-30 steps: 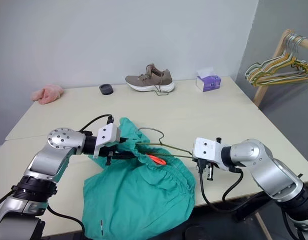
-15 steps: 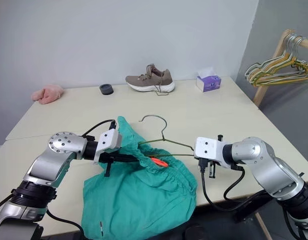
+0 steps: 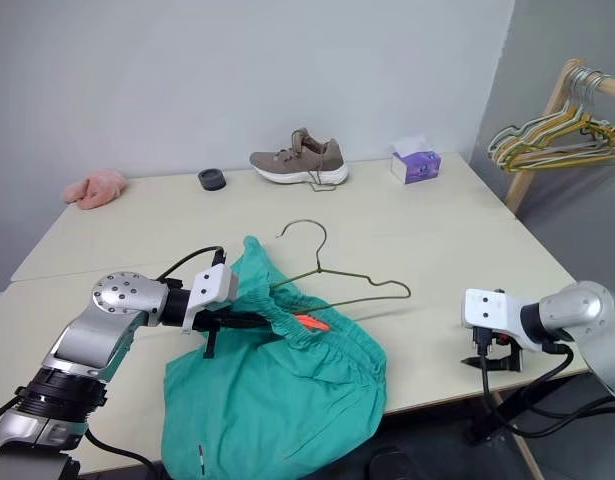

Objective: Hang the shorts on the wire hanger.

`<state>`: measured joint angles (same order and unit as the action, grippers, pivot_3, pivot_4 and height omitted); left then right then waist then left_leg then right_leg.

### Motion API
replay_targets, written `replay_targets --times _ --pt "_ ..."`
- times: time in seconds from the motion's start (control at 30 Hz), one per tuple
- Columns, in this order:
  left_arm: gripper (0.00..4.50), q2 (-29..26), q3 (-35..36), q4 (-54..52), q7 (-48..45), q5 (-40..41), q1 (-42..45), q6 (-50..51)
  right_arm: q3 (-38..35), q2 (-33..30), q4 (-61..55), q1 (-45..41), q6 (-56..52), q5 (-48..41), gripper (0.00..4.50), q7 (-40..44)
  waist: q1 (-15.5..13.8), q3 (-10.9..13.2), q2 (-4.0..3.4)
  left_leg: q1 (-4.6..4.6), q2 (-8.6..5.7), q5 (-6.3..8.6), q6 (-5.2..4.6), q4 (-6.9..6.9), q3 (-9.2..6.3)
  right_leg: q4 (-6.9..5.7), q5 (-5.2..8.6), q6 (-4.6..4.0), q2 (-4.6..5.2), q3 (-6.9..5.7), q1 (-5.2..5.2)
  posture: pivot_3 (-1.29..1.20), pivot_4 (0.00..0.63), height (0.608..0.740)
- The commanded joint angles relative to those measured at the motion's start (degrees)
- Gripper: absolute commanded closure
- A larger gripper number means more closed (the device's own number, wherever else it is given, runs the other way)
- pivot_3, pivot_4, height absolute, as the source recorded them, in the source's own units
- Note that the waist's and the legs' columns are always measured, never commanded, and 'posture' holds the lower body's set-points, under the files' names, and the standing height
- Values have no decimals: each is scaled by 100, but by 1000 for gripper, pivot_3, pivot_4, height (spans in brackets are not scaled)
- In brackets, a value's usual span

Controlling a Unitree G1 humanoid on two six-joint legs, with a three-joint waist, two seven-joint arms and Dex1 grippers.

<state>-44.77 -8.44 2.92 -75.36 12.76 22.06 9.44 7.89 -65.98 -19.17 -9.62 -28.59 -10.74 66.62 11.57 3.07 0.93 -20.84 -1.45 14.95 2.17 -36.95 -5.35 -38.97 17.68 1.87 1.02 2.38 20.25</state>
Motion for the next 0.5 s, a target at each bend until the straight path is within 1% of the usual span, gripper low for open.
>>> replay_targets --times 0.03,0.13,0.23,0.4,0.5 --pt "4500 -7 138 -45 113 8 54 -107 -463 454 -1014 281 -1092 -1133 35 -146 23 0 0 1 1 0 0 0 -2 -2 0 0 -2 -1 -1 -258 0 740" --pt "4500 11 122 -76 151 23 54 -88 -329 915 -1537 623 -1771 -1386 35 -680 3 -4 5 1 1 0 0 -6 -7 -4 0 1 -3 -4 -5 -257 0 740" --pt "4500 1 127 -72 147 37 68 -86 -310 1559 -1598 731 -2431 -1573 35 -1354 -20 -5 7 0 -1 -1 0 -11 -3 -2 -2 4 -1 1 -6 -250 0 740" --pt "4500 -11 146 -55 153 40 89 -78 -258 2313 -1721 688 -2998 -1988 35 -1858 -30 -6 7 1 -2 -1 0 -10 -3 -2 -4 8 -1 2 -4 -251 0 740" --pt "4500 -2 149 -54 166 45 112 -62 -98 2601 -1669 583 -3275 -2137 35 -2054 -27 -6 7 1 -1 -1 0 -5 -4 -2 -3 6 -2 2 -2 -246 0 740"
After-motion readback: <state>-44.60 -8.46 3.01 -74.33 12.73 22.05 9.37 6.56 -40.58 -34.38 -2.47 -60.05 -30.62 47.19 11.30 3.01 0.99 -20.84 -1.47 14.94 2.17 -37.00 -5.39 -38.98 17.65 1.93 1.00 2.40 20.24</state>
